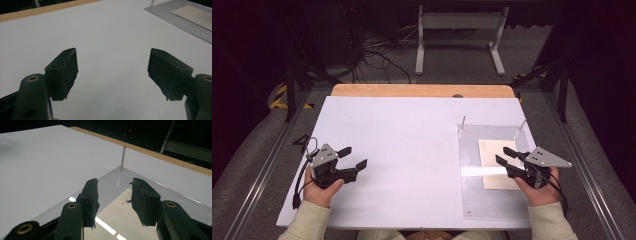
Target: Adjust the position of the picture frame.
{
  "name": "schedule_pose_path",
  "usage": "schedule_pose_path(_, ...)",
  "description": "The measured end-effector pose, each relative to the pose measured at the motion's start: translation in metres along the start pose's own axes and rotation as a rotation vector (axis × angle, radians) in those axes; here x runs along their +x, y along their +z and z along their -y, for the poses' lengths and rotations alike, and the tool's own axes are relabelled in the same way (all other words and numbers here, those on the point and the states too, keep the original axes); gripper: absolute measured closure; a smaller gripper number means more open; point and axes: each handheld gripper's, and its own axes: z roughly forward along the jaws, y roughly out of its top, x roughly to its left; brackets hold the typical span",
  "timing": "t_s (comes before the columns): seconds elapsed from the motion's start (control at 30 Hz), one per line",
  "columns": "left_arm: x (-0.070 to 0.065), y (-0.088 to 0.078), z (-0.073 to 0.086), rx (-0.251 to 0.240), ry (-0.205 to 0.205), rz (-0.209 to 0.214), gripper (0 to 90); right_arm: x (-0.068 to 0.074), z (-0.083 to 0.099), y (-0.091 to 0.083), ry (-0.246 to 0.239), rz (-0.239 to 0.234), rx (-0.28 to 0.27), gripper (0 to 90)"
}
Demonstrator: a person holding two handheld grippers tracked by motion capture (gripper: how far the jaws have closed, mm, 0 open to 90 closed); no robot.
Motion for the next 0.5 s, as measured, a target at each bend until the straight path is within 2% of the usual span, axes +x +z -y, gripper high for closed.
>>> schedule_pose_path(0.23, -0.004, 0.003, -0.002, 0.004, 0.004, 0.014, 23.8, -0.003, -0.003, -0.007, 0.010, -0.003, -0.017, 60.8)
schedule_pose_path(0.3, -0.005, 0.004, -0.002, 0.007, 0.006, 0.016, 23.4, -0.002, -0.006, -0.010, -0.003, 0.005, -0.013, 62.4)
schedule_pose_path(0.4, -0.005, 0.004, -0.002, 0.007, 0.012, 0.019, 23.2, -0.005, -0.009, -0.015, 0.000, 0.046, 0.035, 69.7)
schedule_pose_path(0.43, -0.005, 0.004, -0.003, 0.007, 0.015, 0.021, 23.2, -0.007, -0.009, -0.017, 0.012, 0.055, 0.054, 75.4)
schedule_pose_path(0.5, -0.006, 0.005, -0.003, 0.008, 0.016, 0.023, 23.1, -0.011, -0.009, -0.021, 0.035, 0.069, 0.105, 81.1)
